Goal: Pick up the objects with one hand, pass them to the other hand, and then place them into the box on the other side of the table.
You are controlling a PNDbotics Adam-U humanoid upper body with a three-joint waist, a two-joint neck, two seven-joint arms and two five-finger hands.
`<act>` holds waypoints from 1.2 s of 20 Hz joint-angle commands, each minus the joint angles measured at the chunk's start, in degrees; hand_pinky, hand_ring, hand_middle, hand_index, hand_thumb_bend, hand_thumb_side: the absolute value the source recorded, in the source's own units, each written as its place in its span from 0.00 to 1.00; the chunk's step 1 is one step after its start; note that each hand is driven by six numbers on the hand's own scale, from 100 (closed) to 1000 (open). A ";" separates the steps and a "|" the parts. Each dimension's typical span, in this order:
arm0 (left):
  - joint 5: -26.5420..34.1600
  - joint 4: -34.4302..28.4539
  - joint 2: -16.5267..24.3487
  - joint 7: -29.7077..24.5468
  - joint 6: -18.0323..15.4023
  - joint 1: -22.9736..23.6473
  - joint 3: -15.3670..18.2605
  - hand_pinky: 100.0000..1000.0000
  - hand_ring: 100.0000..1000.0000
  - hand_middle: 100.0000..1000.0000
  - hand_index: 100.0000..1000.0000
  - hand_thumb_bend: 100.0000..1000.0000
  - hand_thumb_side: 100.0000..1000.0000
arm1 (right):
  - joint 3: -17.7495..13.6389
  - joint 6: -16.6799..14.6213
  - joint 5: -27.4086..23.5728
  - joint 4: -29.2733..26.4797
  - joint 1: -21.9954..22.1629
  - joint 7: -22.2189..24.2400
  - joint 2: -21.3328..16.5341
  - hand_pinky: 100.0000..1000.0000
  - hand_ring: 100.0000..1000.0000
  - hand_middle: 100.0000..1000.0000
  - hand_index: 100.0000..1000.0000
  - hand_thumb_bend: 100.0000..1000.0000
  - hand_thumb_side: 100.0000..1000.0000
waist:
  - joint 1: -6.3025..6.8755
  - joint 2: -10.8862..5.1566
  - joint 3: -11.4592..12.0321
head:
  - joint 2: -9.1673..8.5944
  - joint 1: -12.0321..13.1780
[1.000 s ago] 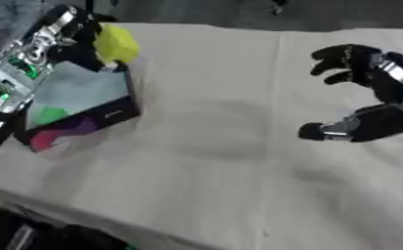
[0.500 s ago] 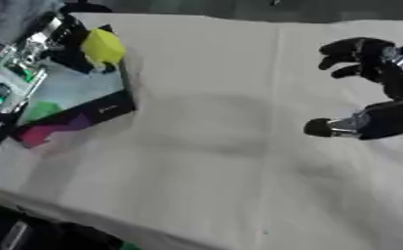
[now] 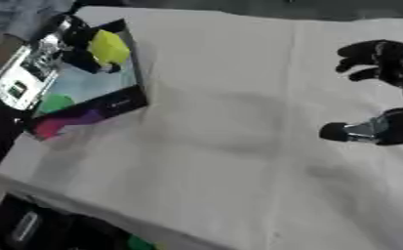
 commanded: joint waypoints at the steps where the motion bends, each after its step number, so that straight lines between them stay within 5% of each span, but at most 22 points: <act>1: -0.98 -0.09 1.95 0.31 -0.43 -0.87 0.93 0.66 0.47 0.40 0.35 0.67 0.00 | -0.62 -0.25 0.39 -0.33 -0.59 -0.21 -0.49 0.77 0.83 0.62 0.78 0.83 0.16 | -0.63 -0.20 0.10 | -0.58 0.71; 5: -3.52 0.41 1.87 -1.17 -1.17 -0.88 0.71 0.74 0.63 0.57 0.60 0.77 0.00 | -0.64 -0.31 0.40 -0.12 -0.54 -0.31 -0.44 0.77 0.83 0.61 0.78 0.83 0.16 | -0.57 -0.21 0.04 | -0.49 0.67; 9: -6.56 1.19 1.70 -1.44 -0.36 -0.96 1.14 0.77 0.71 0.65 0.68 0.90 0.00 | -0.66 -0.36 0.32 -0.10 -0.52 -0.40 -0.46 0.77 0.83 0.61 0.79 0.83 0.16 | -0.52 -0.21 0.04 | -0.48 0.40; 11: -7.36 1.55 1.65 -1.21 0.46 -0.99 1.41 0.78 0.74 0.68 0.71 1.00 0.08 | -0.68 -0.36 0.32 -0.03 -0.47 -0.46 -0.45 0.77 0.83 0.61 0.79 0.83 0.16 | -0.50 -0.22 0.06 | -0.40 0.37; 17: -9.40 1.60 1.64 0.64 1.78 -1.00 1.80 0.79 0.77 0.71 0.74 1.00 0.29 | -0.73 -0.36 0.25 0.03 -0.35 -0.57 -0.49 0.77 0.84 0.61 0.79 0.83 0.16 | -0.46 -0.39 0.22 | -0.17 -0.10; 19: -8.82 1.13 1.59 2.10 2.31 -0.93 2.34 0.79 0.77 0.72 0.75 0.92 0.38 | -0.83 -0.37 0.21 -0.05 -0.26 -0.68 -0.59 0.77 0.84 0.61 0.79 0.83 0.16 | -0.45 -0.55 0.25 | 0.00 -0.90; 21: -7.58 0.03 1.60 4.29 2.54 -0.84 2.87 0.78 0.76 0.77 0.76 0.81 0.45 | -1.06 -0.28 0.11 -0.23 -0.16 -0.91 -0.80 0.77 0.84 0.62 0.79 0.83 0.16 | -0.45 -0.80 0.28 | 0.18 -2.74; 24: -5.33 -2.47 1.77 7.73 2.47 -0.46 3.55 0.77 0.75 0.80 0.75 0.81 0.44 | -1.77 0.23 -0.15 -0.81 0.27 -1.25 -1.69 0.77 0.84 0.63 0.79 0.82 0.15 | -0.46 -1.29 0.13 | 0.35 -6.07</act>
